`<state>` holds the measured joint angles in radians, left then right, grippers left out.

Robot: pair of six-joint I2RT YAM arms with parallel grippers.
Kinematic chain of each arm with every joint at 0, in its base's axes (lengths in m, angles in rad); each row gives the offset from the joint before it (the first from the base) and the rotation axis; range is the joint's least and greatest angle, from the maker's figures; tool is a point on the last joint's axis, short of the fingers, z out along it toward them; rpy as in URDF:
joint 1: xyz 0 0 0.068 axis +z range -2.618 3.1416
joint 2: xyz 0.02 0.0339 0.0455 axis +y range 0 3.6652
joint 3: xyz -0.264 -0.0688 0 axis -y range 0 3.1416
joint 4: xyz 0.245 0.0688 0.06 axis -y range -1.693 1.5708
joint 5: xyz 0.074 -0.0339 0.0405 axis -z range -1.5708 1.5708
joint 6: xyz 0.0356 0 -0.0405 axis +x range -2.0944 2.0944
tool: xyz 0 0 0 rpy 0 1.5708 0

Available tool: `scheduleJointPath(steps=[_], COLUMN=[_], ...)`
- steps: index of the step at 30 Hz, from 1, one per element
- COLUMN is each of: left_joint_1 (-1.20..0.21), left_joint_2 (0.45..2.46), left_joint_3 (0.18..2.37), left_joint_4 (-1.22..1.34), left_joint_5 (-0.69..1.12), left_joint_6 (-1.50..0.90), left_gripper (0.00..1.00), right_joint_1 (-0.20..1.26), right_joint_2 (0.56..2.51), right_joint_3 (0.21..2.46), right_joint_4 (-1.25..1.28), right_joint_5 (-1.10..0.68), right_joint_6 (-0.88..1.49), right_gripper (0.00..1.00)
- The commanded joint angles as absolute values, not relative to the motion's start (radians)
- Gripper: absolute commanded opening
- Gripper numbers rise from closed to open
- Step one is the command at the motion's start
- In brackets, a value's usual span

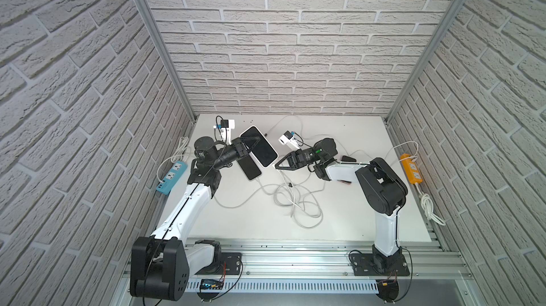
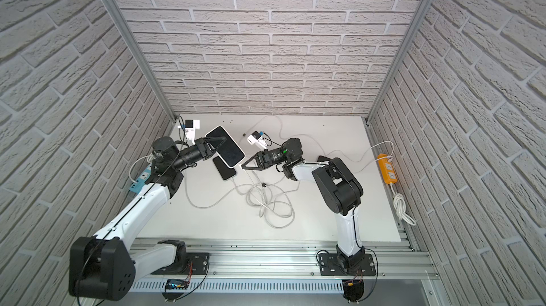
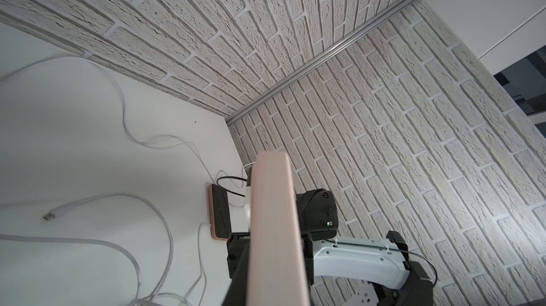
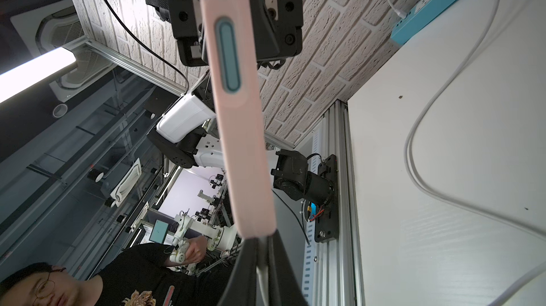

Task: Plug the charging cable into the phone
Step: Insert the charging cable into the phone.

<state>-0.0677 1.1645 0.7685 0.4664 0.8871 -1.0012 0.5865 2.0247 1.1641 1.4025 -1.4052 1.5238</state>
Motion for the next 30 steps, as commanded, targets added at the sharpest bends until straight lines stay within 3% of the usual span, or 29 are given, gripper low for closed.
scheduleJointPath(steps=[1, 7, 19, 30], left_joint_1=[-0.142, -0.143, -0.142, -0.136], left_joint_2=[1.169, 1.171, 1.198, 1.204], left_joint_3=[0.784, 0.81, 0.782, 0.802], left_joint_4=[0.336, 0.218, 0.325, 0.241], left_joint_5=[1.174, 1.195, 1.159, 1.184], left_joint_6=[-0.979, -0.903, -0.988, -0.944], left_gripper=[0.0, 0.0, 0.0, 0.0], right_joint_1=[0.573, 0.568, 0.558, 0.548], right_joint_2=[2.033, 2.063, 2.113, 2.134], right_joint_3=[1.262, 1.306, 1.414, 1.485], right_joint_4=[1.431, 1.431, 1.433, 1.431], right_joint_5=[-1.115, -1.118, -1.048, -1.038], right_joint_6=[1.55, 1.559, 1.58, 1.621], right_gripper=[0.03, 0.03, 0.03, 0.03])
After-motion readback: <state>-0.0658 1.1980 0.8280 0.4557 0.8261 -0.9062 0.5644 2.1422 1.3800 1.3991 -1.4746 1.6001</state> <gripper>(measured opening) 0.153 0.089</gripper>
